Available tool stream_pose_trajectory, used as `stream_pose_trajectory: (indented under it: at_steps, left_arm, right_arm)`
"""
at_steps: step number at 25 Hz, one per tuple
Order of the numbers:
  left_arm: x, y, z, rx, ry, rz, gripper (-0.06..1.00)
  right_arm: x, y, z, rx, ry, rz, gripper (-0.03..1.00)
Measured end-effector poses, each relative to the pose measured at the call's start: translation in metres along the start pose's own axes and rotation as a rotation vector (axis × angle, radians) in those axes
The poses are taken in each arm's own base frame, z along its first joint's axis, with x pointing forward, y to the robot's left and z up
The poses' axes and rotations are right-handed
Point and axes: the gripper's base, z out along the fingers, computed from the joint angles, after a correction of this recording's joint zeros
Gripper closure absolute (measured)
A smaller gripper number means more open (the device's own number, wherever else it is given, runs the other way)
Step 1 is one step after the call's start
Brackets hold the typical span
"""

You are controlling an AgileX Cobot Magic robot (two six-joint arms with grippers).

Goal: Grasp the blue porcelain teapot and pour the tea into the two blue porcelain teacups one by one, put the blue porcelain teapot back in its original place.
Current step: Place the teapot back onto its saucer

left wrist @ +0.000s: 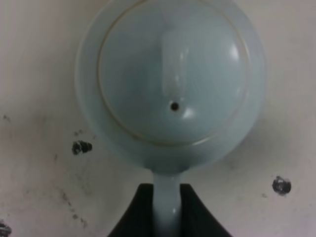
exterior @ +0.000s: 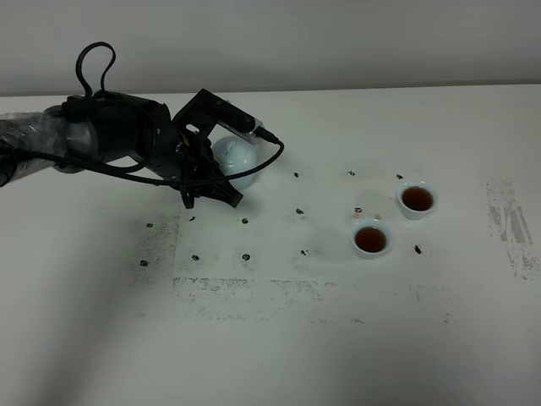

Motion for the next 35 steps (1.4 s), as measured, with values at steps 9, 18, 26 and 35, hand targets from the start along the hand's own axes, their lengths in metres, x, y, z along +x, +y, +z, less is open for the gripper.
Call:
stream_pose_trajectory:
  at_steps: [9, 18, 26, 35]
  left_arm:
    - [-0.0008, 0.0003, 0.0015, -0.001, -0.004, -0.001, 0.89]
    - [-0.0008, 0.0003, 0.0015, -0.001, -0.005, -0.003, 0.88]
    - [-0.0018, 0.0006, 0.0014, -0.004, -0.013, -0.003, 0.79]
    - [0.0021, -0.0014, -0.0002, 0.018, 0.033, -0.015, 0.74]
  right_arm:
    - [0.0000, 0.0000, 0.0000, 0.000, 0.000, 0.000, 0.40]
    - [0.0000, 0.0000, 0.0000, 0.000, 0.000, 0.000, 0.40]
    - [0.0000, 0.0000, 0.0000, 0.000, 0.000, 0.000, 0.40]
    - [0.0000, 0.0000, 0.0000, 0.000, 0.000, 0.000, 0.40]
